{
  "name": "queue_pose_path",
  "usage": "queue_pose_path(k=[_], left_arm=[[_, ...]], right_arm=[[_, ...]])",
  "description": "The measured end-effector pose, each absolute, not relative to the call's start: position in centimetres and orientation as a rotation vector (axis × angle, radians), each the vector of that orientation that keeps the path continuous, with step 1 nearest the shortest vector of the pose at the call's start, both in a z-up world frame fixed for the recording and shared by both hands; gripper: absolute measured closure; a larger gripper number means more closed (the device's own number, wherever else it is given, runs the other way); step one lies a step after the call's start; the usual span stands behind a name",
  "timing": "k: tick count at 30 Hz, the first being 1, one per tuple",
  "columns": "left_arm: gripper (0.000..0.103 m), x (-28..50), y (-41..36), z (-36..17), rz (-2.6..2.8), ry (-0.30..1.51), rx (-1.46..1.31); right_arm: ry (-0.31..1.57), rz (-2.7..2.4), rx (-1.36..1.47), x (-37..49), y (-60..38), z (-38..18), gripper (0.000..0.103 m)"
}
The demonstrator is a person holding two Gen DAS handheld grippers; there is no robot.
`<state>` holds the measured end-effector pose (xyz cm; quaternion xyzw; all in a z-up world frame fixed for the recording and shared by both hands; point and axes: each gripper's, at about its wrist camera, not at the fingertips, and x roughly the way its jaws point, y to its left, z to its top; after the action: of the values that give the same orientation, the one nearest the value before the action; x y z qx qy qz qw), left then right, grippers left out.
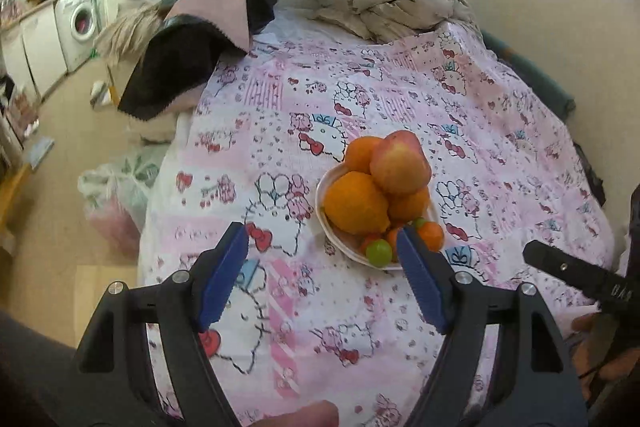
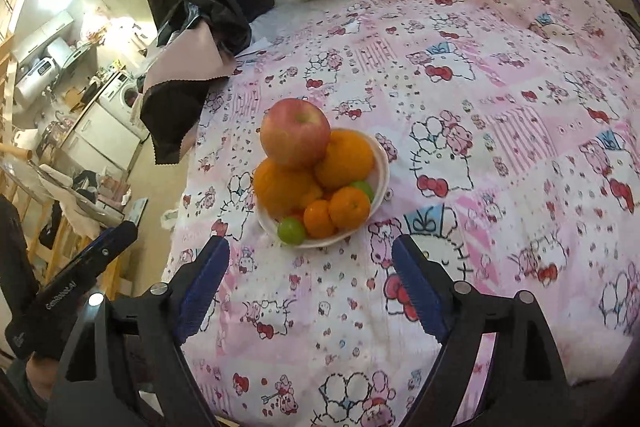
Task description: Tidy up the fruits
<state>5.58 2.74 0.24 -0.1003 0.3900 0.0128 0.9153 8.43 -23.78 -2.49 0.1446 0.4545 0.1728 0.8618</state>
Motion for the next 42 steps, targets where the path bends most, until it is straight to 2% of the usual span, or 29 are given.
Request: queue_pose_path(k=[4, 6, 8, 9, 15, 42], left_arm=[[0.027, 4.4, 1.6, 0.3, 0.038, 0.772, -0.112], [0.017, 3.8, 1.0, 0.6, 0.034, 0.756, -0.085], [0.002, 3.3, 0.8, 0.6, 0.022, 0.737, -0.083], [0.001, 3.3, 0.8, 0.7, 0.023, 0.728, -0.085], [0.000, 3.5, 0.4, -0.2, 0.019, 0.733, -0.074], [0.000, 3.8, 0.6, -0.8, 0.051, 0.728, -0.090]], right_arm=[[0.880, 0.318, 0.224, 6.9, -22.6, -2.0, 0.006], [0.842, 0.300, 0.197, 6.2, -22.1, -1.8, 0.002], [0.791, 0.269, 0.145, 5.7, -21.4, -1.6, 0.000], [0.764, 0.257, 0.120, 5.4, -21.1, -1.4, 0.000], [0.700, 0.204, 0.022, 5.2, -20.4, -1.2, 0.000], [0.697, 0.190, -0.029, 5.3, -19.6, -1.8, 0.000]])
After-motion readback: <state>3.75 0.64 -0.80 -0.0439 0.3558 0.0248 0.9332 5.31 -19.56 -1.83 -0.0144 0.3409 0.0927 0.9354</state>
